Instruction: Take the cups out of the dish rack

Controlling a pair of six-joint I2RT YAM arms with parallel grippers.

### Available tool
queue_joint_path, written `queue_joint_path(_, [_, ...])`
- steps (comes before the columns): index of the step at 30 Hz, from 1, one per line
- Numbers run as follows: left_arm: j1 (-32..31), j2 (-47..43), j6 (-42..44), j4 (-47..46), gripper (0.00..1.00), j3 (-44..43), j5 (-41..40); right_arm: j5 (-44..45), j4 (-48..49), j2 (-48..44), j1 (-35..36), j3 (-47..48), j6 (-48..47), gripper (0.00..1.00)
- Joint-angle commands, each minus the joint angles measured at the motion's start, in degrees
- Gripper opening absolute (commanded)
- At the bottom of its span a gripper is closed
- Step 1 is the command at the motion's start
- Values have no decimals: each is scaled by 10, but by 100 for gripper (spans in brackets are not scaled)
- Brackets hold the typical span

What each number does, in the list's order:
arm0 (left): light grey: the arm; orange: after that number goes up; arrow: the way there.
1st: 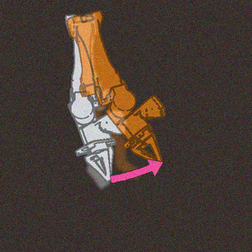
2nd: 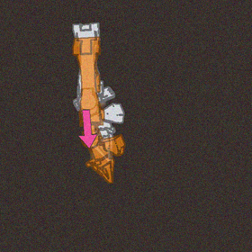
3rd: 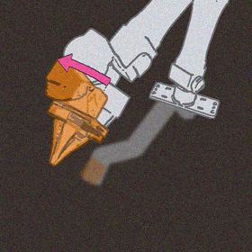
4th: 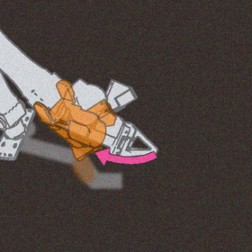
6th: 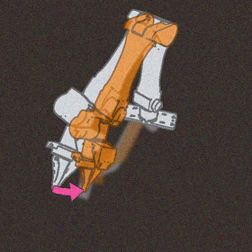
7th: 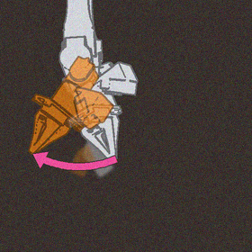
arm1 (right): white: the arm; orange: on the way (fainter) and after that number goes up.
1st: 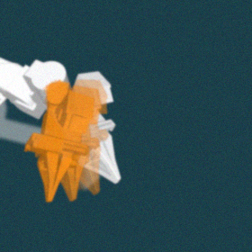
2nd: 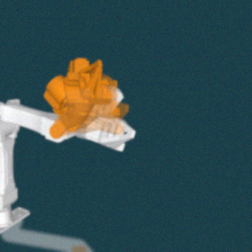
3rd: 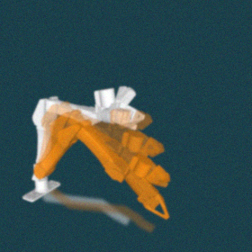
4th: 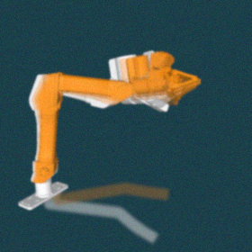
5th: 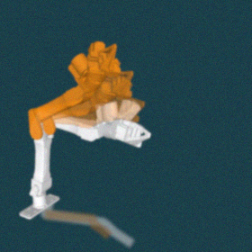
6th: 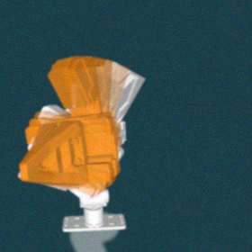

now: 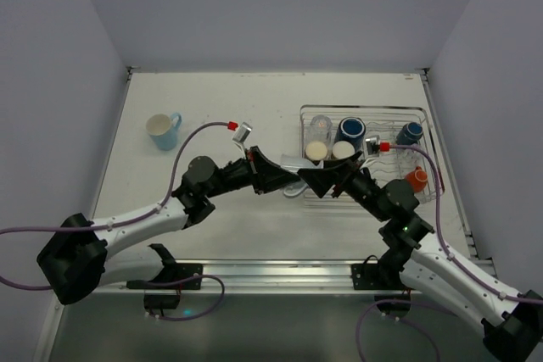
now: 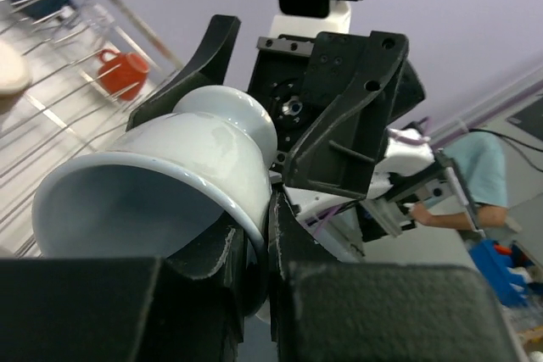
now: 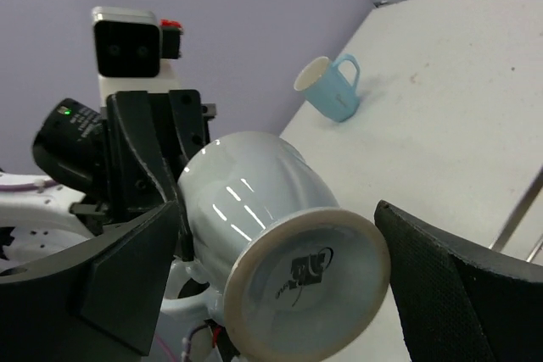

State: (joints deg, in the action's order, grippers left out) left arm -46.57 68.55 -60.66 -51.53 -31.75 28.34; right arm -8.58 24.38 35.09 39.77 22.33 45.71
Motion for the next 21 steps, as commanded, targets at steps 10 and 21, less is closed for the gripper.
queue_joint_path(10, [2,-131,341,553,0,-219,-287,118,-137,-52,-1,40,-37,99])
queue_joint_path(21, [138,149,491,922,0,-517,-477,173,-277,-35,-1,89,-77,99])
